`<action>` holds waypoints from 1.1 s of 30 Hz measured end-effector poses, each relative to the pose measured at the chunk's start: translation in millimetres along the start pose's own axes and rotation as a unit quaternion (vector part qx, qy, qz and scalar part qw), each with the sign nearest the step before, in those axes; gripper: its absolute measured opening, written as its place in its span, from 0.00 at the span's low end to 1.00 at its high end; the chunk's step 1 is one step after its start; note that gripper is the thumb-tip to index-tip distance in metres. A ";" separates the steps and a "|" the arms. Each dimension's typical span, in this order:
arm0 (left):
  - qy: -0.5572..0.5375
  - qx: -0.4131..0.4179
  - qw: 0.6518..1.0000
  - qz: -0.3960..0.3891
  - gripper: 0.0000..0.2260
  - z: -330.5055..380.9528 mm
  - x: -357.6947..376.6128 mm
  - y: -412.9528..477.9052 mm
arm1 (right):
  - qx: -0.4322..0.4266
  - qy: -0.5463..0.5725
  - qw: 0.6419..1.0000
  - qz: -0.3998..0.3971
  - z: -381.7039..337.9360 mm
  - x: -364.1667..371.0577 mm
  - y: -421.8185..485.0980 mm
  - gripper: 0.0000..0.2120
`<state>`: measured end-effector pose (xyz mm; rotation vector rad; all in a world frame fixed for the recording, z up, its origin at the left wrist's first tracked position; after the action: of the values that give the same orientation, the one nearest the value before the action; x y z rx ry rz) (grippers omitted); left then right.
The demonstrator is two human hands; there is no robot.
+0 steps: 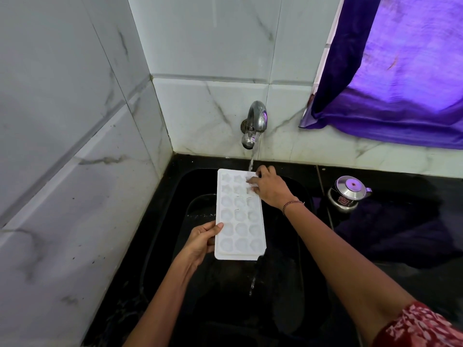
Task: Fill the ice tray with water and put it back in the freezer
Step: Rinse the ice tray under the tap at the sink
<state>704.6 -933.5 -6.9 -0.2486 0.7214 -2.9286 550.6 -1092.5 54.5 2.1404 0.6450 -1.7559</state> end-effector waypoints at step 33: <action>-0.009 0.014 1.000 -0.016 0.07 8.5 20.7 6.0 | 0.003 0.152 0.981 0.118 3.0 -18.3 -7.7 0.14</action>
<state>686.3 -945.8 0.4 -0.2851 0.6794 -2.9610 541.3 -1090.2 72.1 2.4007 0.4324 -1.3237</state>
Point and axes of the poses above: each hand's wrist, its own y-axis towards the middle knuckle, its own x-axis out of the palm, z = x × y, the point moved 4 cm from there along y, towards the middle knuckle, and after that the axes turned 8 degrees about y, right-handed, at the moved point
